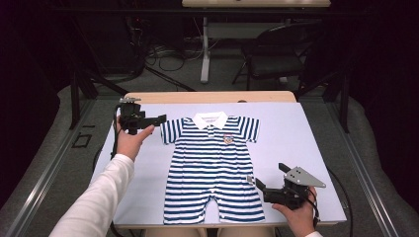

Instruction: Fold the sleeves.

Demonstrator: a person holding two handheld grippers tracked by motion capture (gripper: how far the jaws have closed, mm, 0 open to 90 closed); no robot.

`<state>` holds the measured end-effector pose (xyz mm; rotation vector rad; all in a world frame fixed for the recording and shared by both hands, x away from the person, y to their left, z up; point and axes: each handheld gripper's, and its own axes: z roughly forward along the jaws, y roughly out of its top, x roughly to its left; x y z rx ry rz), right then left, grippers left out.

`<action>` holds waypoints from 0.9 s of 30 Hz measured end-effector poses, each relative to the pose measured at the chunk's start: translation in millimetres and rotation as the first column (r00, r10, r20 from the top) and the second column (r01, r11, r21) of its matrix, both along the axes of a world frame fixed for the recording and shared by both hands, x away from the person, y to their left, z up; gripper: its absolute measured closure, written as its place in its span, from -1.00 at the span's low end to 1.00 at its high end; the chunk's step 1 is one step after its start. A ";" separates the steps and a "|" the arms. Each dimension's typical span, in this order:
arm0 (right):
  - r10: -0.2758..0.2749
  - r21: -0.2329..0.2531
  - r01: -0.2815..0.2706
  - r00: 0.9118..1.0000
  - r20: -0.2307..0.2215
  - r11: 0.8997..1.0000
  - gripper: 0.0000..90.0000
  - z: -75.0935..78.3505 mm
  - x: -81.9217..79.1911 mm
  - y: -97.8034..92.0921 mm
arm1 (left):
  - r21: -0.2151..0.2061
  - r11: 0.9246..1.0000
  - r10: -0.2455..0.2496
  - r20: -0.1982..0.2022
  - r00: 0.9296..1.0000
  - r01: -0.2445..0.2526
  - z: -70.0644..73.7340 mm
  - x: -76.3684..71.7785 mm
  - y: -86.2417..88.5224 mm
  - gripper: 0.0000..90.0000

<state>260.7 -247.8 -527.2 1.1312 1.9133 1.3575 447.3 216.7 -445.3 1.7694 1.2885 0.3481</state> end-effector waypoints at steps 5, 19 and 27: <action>0.002 -0.002 -0.002 1.000 -0.005 1.000 -0.95 -0.3 0.2 0.0 | 0.018 1.000 0.009 -0.009 1.000 -0.009 5.2 10.3 -3.3 -0.82; 0.007 -0.002 -0.007 1.000 -0.007 1.000 -0.95 -0.6 0.7 -0.6 | 0.021 1.000 0.020 -0.024 1.000 -0.019 10.8 33.6 -12.2 -0.63; 0.011 -0.005 -0.011 1.000 -0.011 1.000 -0.94 -0.8 1.1 -0.5 | 0.020 0.999 0.041 -0.044 0.998 -0.040 4.6 45.6 -10.9 -0.54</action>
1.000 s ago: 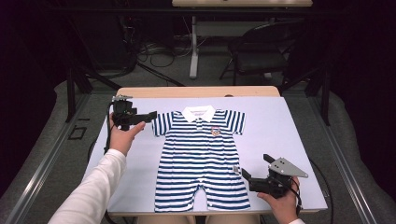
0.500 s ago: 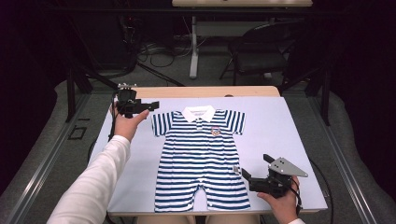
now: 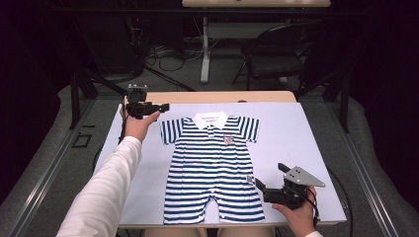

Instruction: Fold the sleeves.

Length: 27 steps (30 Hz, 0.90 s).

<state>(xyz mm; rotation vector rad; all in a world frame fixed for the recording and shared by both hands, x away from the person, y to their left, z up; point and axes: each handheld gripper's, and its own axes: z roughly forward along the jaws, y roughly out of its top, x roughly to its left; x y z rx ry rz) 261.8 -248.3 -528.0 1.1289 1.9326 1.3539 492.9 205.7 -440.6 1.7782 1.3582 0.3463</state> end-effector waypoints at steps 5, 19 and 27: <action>0.002 -0.002 -0.002 1.000 0.002 1.000 -0.94 -0.3 0.3 0.0 | -0.006 1.000 0.017 -0.008 1.000 -0.017 -5.6 7.0 2.2 -0.52; -0.004 -0.005 0.004 1.000 -0.002 1.000 -0.94 -2.2 2.3 0.1 | 0.010 0.999 0.044 -0.020 0.999 -0.044 -25.1 23.2 -0.1 -0.35; -0.009 -0.010 0.008 1.000 -0.008 1.000 -0.94 -2.8 2.7 0.3 | 0.015 0.999 0.048 -0.056 0.997 -0.047 -36.3 30.7 -2.6 -0.27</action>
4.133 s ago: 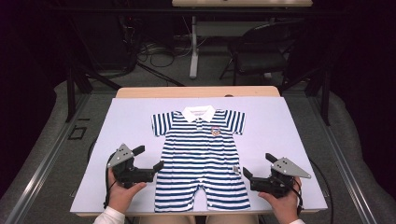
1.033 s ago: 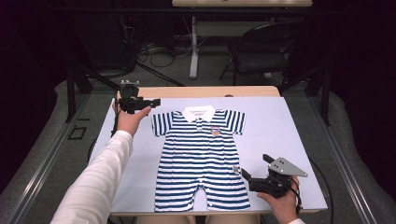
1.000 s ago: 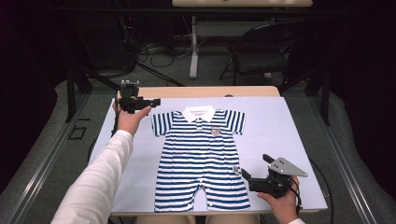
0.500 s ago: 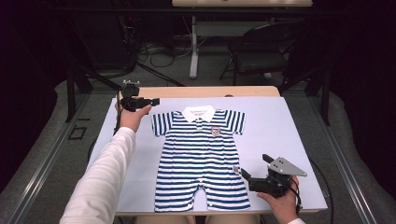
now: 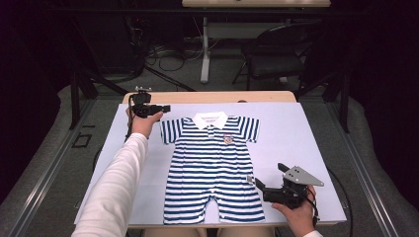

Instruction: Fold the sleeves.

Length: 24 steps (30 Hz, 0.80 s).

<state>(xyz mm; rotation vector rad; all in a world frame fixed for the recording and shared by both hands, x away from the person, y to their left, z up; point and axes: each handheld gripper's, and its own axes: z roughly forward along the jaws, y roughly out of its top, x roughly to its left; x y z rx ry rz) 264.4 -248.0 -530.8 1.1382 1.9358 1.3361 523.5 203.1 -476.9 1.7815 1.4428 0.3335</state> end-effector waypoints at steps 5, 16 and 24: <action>-0.003 -0.007 0.003 1.000 0.002 1.000 -0.93 -0.5 0.5 -0.1 | 0.000 1.000 0.006 -0.015 1.000 -0.006 -7.1 4.9 0.3 -0.24; -0.004 -0.011 0.004 1.000 -0.008 1.000 -0.93 -1.7 1.5 0.9 | 0.035 0.999 0.016 -0.067 0.998 -0.014 -21.1 13.1 1.1 -0.12; -0.004 -0.009 0.004 1.000 -0.007 1.000 -0.91 -2.1 2.0 0.6 | 0.042 0.999 0.014 -0.084 0.996 -0.010 -29.6 17.3 1.8 -0.03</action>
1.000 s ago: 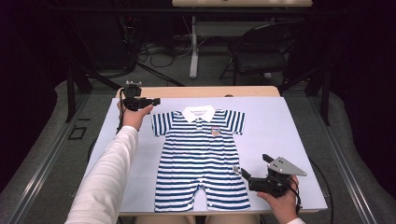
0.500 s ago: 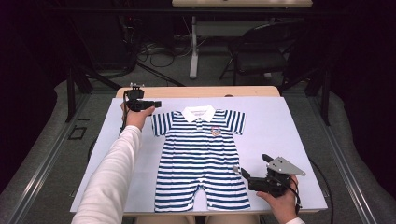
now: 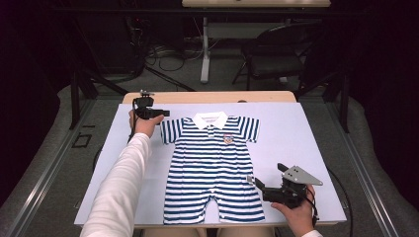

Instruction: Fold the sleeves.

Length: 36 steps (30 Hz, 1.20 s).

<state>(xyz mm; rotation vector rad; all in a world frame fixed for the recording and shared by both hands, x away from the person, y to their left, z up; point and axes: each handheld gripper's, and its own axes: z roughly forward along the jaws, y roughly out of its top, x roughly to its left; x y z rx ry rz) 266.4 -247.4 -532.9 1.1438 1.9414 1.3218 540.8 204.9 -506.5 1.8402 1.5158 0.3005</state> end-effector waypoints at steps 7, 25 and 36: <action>-0.001 -0.001 0.001 1.000 -0.003 1.000 -0.91 -0.5 0.1 0.3 | -0.004 1.000 0.007 -0.025 1.000 -0.007 -7.9 3.4 1.1 0.08; 0.005 0.002 -0.005 1.000 -0.009 1.000 -0.89 -0.5 0.2 0.1 | 0.015 0.999 0.038 -0.088 0.995 -0.036 -24.0 11.0 11.0 0.38; 0.012 0.006 -0.012 1.000 -0.012 1.000 -0.89 -0.9 0.3 0.0 | 0.030 0.997 0.070 -0.098 0.993 -0.067 -33.5 14.0 8.2 0.45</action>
